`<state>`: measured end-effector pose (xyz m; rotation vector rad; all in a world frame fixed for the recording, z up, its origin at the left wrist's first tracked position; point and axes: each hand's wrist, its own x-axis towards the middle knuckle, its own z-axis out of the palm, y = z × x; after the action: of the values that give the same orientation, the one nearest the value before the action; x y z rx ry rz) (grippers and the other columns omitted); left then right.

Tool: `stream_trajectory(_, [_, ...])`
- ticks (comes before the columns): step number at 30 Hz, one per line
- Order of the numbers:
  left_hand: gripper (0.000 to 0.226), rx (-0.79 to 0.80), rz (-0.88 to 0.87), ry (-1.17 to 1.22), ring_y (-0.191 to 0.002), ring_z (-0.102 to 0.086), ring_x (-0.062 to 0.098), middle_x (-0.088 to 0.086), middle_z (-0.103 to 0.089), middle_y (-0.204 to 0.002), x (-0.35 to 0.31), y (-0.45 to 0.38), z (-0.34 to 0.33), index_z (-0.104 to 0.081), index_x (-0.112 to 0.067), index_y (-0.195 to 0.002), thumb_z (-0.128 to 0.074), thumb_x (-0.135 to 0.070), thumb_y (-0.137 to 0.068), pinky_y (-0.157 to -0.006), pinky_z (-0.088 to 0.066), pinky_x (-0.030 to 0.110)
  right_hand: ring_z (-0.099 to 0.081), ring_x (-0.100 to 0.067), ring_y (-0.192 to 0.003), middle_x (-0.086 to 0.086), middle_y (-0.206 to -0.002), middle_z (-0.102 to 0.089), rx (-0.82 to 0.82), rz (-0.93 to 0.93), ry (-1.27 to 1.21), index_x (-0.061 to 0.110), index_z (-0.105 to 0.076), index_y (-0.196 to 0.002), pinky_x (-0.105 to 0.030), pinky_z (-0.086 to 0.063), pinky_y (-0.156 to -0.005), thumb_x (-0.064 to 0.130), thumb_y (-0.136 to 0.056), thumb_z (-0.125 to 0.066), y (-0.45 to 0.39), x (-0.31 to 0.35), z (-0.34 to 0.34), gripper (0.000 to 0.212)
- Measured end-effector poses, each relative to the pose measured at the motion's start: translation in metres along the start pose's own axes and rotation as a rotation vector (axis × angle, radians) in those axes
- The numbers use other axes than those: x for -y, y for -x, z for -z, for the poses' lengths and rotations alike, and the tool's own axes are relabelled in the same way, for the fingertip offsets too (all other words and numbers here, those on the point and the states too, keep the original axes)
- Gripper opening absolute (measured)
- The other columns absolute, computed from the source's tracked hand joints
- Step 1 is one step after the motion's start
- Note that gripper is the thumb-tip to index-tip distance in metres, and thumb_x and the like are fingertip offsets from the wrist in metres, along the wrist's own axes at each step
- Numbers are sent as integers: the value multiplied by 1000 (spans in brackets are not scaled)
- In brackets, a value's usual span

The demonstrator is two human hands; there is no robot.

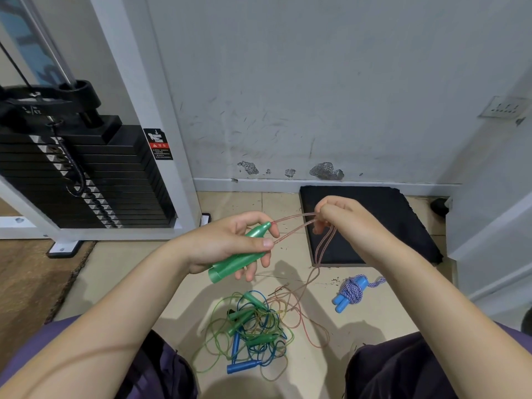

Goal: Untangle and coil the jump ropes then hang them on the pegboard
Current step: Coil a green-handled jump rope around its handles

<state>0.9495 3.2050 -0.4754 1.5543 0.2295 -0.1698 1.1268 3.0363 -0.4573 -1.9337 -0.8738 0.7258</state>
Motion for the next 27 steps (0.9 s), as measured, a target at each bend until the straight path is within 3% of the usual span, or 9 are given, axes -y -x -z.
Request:
stream_trajectory(2, [25, 13, -4, -18, -51, -56, 23, 13, -63, -78, 1, 0, -2, -54, -13, -111, -67, -19, -90, -46, -44, 26, -56, -16, -74, 1, -68, -64, 98, 18, 4, 1, -63, -83, -41, -45, -86, 31, -74, -49, 1, 0, -1, 34])
stream_trajectory(6, [29, 14, 0, -50, -51, -58, 20, 12, -65, -77, -1, -4, -10, -54, -5, -115, -66, -10, -89, -46, -43, 26, -54, -18, -64, -4, -65, -61, 249, 116, -90, 11, -64, -93, -30, -44, -64, 23, -91, -65, 7, 4, -16, 13])
stream_trajectory(10, [27, 2, 32, -58, -57, -62, 18, 7, -67, -72, -1, -4, -11, -55, -1, -111, -68, 0, -87, -53, -50, 26, -40, -12, -54, -4, -59, -49, 216, 234, -96, 9, -66, -90, -20, -33, -53, 19, -88, -71, 6, 4, -22, 11])
stream_trajectory(14, [24, 15, 91, -148, -60, -62, 20, 7, -67, -76, -4, 0, -4, -60, -2, -104, -69, -17, -88, -54, -51, 26, -26, -12, -51, 3, -51, -34, 130, 258, -120, 5, -68, -81, -23, -23, -50, 12, -84, -75, 1, 2, -12, 11])
stream_trajectory(17, [38, -3, 108, -180, -54, -59, 19, 6, -66, -74, -4, 1, -5, -61, 4, -108, -66, -28, -87, -46, -45, 24, -27, -15, -52, 6, -50, -36, 117, 246, -109, 6, -69, -82, -28, -24, -53, 16, -83, -76, 0, 0, -9, 11])
stream_trajectory(20, [36, -8, 78, -175, -46, -55, 18, 7, -63, -70, -3, 1, -7, -60, 5, -108, -63, -26, -91, -40, -39, 22, -35, -20, -54, 0, -57, -48, 169, 233, -93, 16, -72, -90, -26, -29, -51, 23, -82, -77, 3, 3, -11, 12])
stream_trajectory(23, [34, -8, 71, -170, -41, -52, 17, 7, -62, -67, -2, -1, -8, -60, 5, -106, -65, -25, -91, -38, -37, 22, -46, -11, -49, -1, -64, -58, 257, 205, -98, 19, -71, -98, -22, -39, -46, 23, -85, -74, 7, 4, -19, 14])
stream_trajectory(27, [19, -3, 57, -165, -43, -52, 18, 9, -63, -69, -2, -2, -11, -64, -6, -94, -70, -23, -88, -40, -38, 23, -46, -2, -44, 7, -56, -58, 289, 220, -48, 12, -69, -103, -18, -38, -44, 21, -90, -69, 10, 5, -26, 16])
